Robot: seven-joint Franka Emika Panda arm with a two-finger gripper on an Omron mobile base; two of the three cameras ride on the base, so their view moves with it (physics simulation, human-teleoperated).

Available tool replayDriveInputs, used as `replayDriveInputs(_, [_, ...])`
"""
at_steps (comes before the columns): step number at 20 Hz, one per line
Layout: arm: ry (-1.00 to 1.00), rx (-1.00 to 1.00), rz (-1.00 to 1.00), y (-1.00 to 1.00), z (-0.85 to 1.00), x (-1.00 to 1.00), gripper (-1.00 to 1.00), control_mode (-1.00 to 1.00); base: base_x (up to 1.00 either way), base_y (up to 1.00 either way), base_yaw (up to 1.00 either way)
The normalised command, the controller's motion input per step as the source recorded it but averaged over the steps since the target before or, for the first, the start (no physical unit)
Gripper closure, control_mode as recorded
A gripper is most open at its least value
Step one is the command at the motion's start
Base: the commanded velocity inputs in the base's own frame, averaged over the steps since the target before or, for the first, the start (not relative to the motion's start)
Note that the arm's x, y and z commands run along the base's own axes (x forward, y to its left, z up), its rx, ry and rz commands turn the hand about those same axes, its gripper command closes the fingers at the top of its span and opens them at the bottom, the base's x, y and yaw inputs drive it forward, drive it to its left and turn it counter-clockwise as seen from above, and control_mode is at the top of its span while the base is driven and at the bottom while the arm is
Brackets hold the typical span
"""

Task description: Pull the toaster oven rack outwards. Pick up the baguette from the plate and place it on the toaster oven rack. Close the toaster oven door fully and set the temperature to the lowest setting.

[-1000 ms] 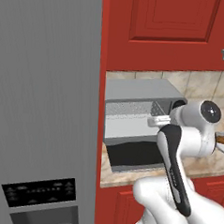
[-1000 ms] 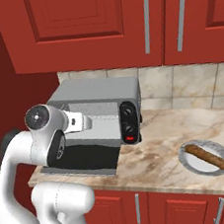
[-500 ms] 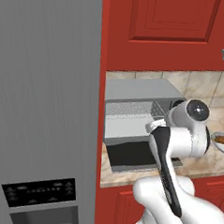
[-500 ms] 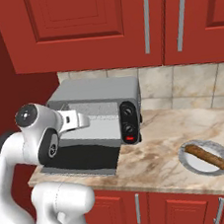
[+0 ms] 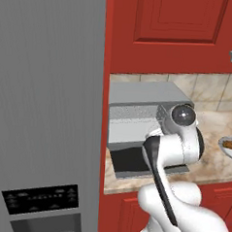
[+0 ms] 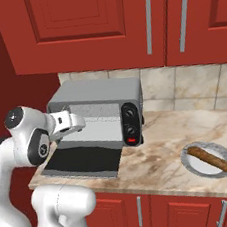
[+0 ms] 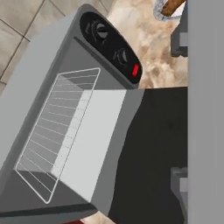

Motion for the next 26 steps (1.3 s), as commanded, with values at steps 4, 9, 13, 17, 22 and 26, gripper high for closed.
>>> replayDriveInputs(4, [0.0,-0.27,0.0,0.29,-0.32,0.0,-1.0,-1.0,0.0,0.0,0.0])
replayDriveInputs(9, [0.0,-0.23,0.0,0.17,-0.26,0.0,-1.0,-1.0,0.0,0.0,0.0])
replayDriveInputs(13, [0.0,-0.21,0.0,0.03,-0.2,0.01,-1.0,-1.0,0.0,0.0,0.0])
replayDriveInputs(17, [0.0,-0.23,0.06,0.0,-0.2,0.08,-1.0,-1.0,0.0,0.0,0.0])
replayDriveInputs(22, [0.0,-0.19,0.08,0.0,-0.15,0.03,-1.0,-1.0,0.0,0.0,0.0])
replayDriveInputs(26, [0.0,-0.17,0.07,0.0,-0.12,0.07,-1.0,-1.0,0.0,0.0,0.0])
